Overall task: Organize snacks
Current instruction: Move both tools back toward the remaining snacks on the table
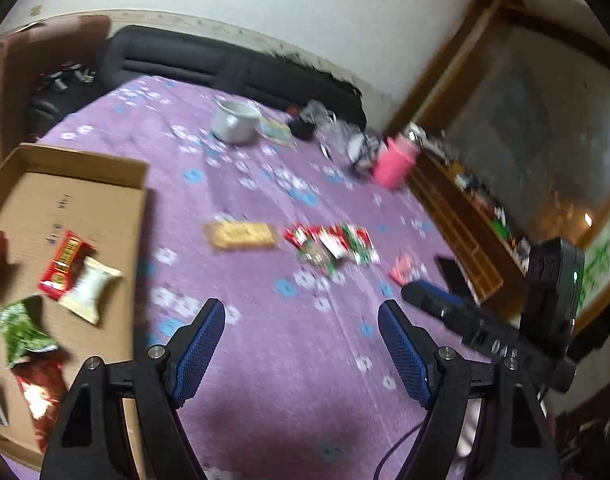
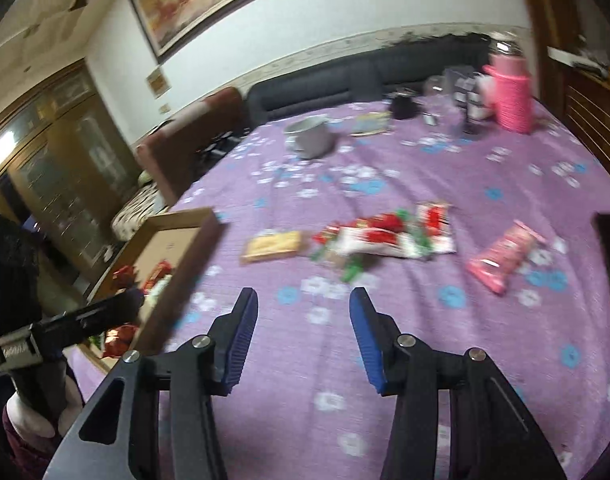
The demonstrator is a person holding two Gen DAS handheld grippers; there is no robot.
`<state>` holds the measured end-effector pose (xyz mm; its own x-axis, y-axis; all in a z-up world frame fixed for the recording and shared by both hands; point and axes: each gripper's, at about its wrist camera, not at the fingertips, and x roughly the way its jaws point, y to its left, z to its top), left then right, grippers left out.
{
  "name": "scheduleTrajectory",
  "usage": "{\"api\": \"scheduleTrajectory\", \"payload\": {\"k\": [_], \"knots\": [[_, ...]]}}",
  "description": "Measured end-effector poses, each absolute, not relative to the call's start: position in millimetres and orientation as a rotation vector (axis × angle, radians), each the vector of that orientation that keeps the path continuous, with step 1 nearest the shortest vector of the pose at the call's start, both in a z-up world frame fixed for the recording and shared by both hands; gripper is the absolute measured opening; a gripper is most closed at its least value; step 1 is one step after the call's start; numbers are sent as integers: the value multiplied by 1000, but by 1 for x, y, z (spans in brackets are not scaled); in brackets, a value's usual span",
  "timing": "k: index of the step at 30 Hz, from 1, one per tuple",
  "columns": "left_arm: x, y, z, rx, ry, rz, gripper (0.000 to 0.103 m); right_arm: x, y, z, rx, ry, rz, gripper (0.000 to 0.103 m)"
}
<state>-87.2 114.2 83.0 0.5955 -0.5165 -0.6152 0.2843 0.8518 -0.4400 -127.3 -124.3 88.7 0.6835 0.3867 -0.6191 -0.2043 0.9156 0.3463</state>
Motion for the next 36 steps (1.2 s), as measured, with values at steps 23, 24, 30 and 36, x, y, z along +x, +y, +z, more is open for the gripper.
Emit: {"api": "scheduleTrajectory", "payload": {"k": [23,24,30,36], "knots": [[-75,121,50,-300,883,-375,82,-72,-187,59,391,819,214,46],[-74,121,49,-297,886,-376,82,-69,-189,60,393,818,213,46],[-76,127,57,-289,861,-372,82,-56,-209,60,465,796,198,46],[-85,126,57,-204,842,-323,82,-31,-210,56,477,809,180,46]]}}
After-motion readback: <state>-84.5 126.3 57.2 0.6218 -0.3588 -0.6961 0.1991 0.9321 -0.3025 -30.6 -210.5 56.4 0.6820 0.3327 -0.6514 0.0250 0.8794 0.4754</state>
